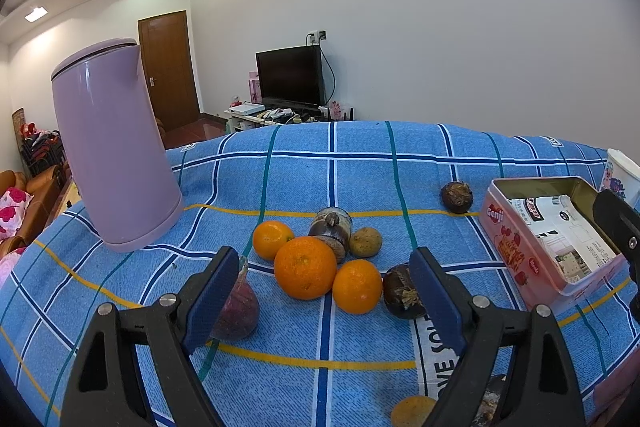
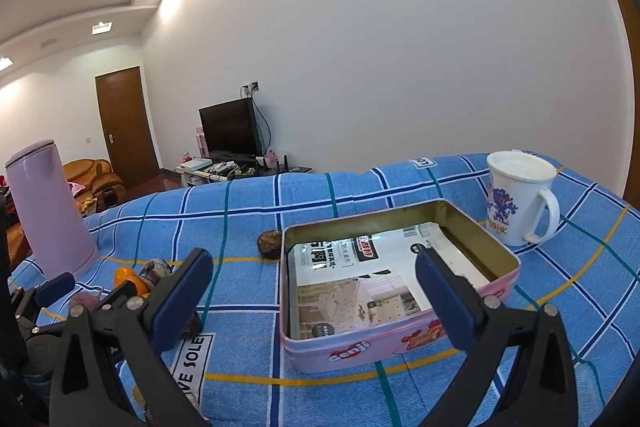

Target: Organize fruits

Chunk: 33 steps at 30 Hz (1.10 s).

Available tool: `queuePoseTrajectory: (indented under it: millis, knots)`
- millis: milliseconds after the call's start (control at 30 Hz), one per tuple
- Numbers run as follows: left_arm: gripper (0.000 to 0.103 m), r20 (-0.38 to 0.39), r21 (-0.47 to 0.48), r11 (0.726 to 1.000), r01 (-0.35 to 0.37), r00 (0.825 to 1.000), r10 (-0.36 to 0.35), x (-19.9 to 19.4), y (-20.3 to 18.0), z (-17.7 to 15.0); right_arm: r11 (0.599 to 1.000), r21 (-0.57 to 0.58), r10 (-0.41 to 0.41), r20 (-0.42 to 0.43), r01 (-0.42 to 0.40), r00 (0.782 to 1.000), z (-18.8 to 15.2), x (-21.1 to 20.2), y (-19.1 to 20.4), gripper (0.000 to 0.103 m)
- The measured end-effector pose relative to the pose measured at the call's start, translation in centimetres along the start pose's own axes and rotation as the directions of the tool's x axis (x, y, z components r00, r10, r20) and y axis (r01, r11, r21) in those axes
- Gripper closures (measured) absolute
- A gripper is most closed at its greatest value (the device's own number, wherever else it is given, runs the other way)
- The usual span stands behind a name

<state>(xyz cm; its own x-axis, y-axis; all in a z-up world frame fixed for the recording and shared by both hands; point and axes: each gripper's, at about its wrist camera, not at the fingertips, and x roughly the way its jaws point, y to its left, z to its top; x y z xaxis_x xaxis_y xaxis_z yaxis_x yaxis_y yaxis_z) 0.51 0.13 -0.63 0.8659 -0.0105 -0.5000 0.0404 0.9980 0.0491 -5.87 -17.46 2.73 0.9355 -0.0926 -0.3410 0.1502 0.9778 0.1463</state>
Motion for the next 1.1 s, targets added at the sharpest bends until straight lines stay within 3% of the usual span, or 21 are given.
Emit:
queuePoseTrajectory:
  millis: [400,733,1000,1100]
  knots:
    - [0.015,0.026,-0.013,1.0,0.011,1.0,-0.01,-0.6,0.3,0.0,1.0,-0.014,0.01,0.007,-0.01,1.0,0.0,-0.2,0.4,0.0]
    - [0.015,0.085,-0.025,1.0,0.012,0.996,-0.01,-2.0,1.0,-0.3,0.995,-0.099,0.026,0.024,-0.023,0.999,-0.3,-1.0,1.7,0.0]
    - [0.015,0.118,-0.018,1.0,0.01,0.993,-0.008,-3.4,1.0,-0.8,0.981,-0.164,0.096,-0.031,-0.1,0.995,-1.3,-1.8,2.4,0.0]
    - [0.008,0.145,-0.001,0.999,0.036,0.989,-0.035,-4.3,1.0,-1.1,0.976,-0.173,0.127,-0.05,-0.134,0.991,-1.7,-2.4,2.3,0.0]
